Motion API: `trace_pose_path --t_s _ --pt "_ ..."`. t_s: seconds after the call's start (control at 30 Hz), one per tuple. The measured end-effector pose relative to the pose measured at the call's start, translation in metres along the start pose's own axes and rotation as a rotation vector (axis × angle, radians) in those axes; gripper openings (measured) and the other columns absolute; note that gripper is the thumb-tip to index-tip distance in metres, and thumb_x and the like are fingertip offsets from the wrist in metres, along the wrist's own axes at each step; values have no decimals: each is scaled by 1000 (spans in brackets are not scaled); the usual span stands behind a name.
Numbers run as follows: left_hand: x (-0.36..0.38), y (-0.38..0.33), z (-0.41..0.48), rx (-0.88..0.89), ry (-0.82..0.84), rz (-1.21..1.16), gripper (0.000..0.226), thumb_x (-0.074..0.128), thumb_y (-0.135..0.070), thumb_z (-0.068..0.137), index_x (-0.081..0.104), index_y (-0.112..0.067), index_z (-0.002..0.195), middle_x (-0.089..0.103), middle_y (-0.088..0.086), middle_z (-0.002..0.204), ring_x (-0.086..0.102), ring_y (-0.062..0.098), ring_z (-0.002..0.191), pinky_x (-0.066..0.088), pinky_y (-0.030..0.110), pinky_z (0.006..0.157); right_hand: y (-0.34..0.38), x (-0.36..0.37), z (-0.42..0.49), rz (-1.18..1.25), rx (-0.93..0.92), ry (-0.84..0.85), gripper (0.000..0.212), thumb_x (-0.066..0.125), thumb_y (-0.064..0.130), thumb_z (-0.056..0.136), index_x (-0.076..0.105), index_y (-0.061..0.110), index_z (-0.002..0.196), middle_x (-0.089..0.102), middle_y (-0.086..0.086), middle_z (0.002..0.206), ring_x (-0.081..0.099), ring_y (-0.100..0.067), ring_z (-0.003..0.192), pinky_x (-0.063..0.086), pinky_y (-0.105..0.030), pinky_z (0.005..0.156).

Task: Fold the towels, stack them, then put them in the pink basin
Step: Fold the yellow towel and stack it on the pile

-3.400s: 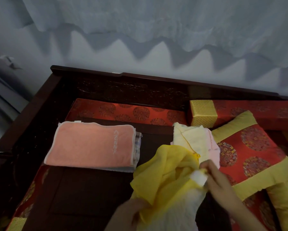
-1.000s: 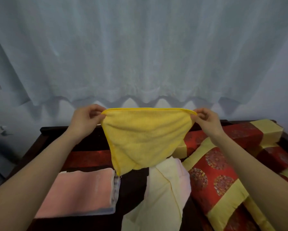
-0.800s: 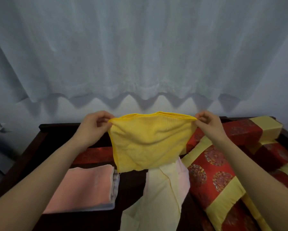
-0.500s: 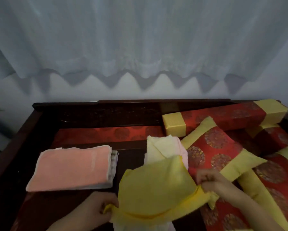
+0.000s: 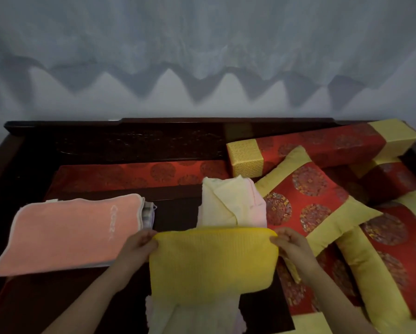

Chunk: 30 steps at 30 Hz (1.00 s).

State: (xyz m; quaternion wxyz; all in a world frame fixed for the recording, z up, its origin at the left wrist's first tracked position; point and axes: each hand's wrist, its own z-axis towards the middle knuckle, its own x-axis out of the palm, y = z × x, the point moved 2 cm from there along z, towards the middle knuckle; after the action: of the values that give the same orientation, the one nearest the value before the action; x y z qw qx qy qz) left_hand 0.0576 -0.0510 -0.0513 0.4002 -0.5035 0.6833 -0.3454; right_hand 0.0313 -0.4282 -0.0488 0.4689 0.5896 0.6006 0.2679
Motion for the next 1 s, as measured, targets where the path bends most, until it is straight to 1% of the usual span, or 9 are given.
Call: trace_pose_path --t_s 0.17,0.33,0.47,0.6,0.7,0.77,0.83,0.9,1.0 --pt "8 22 57 -42 -115 117 19 55 0 89 64 -16 82 68 12 89 62 28 85 48 35 74 -26 20 48 -152 -3 -135 21 63 1 86 57 17 73 49 1 63 47 -16 63 38 -29 60" --pt "18 34 79 -87 -187 352 12 62 -8 82 65 -19 77 68 5 85 63 24 86 47 34 76 -44 29 73 -228 50 -171 24 65 3 82 57 23 71 58 3 73 55 -20 76 42 -29 65" --pt "29 32 94 -137 -136 445 16 64 -9 77 64 -12 92 64 6 90 59 21 86 46 29 70 -49 28 75 -104 140 -162 23 74 4 76 60 21 82 63 -2 88 59 -23 87 47 -34 79" --pt "34 34 105 -240 99 488 32 72 -22 74 51 -25 98 55 -4 90 55 14 86 41 23 62 -52 27 71 -103 162 -35 30 79 8 72 64 9 99 65 -8 93 61 -22 86 49 -28 70" --pt "29 37 110 -232 232 602 19 72 -27 72 56 -27 81 57 -5 86 57 13 85 42 20 61 -52 25 71 -159 90 -34 21 78 4 73 64 -3 87 65 -12 82 59 -23 77 48 -24 65" --pt "22 32 110 -179 244 653 18 72 -29 72 55 -28 72 56 -5 80 56 12 79 38 20 58 -49 22 72 -183 65 -44 18 77 5 74 63 -4 83 65 -9 80 59 -23 77 47 -29 68" --pt "14 21 104 -143 226 546 21 73 -33 71 55 -23 72 54 -2 78 52 12 74 37 23 59 -40 19 67 -164 44 -45 17 74 5 78 61 -4 85 63 -8 80 57 -22 78 45 -31 68" --pt "5 5 89 -131 266 235 24 72 -31 72 55 -15 74 53 1 73 52 14 70 37 27 60 -33 14 58 -74 33 -34 24 73 11 79 56 -6 86 59 -8 78 55 -23 79 42 -30 66" --pt "-11 -11 62 -145 280 -170 26 75 -19 73 55 -9 86 56 4 69 55 15 61 40 26 54 -9 13 36 16 -12 33 68 80 50 65 48 -5 89 49 -13 77 51 -23 76 39 -36 69"
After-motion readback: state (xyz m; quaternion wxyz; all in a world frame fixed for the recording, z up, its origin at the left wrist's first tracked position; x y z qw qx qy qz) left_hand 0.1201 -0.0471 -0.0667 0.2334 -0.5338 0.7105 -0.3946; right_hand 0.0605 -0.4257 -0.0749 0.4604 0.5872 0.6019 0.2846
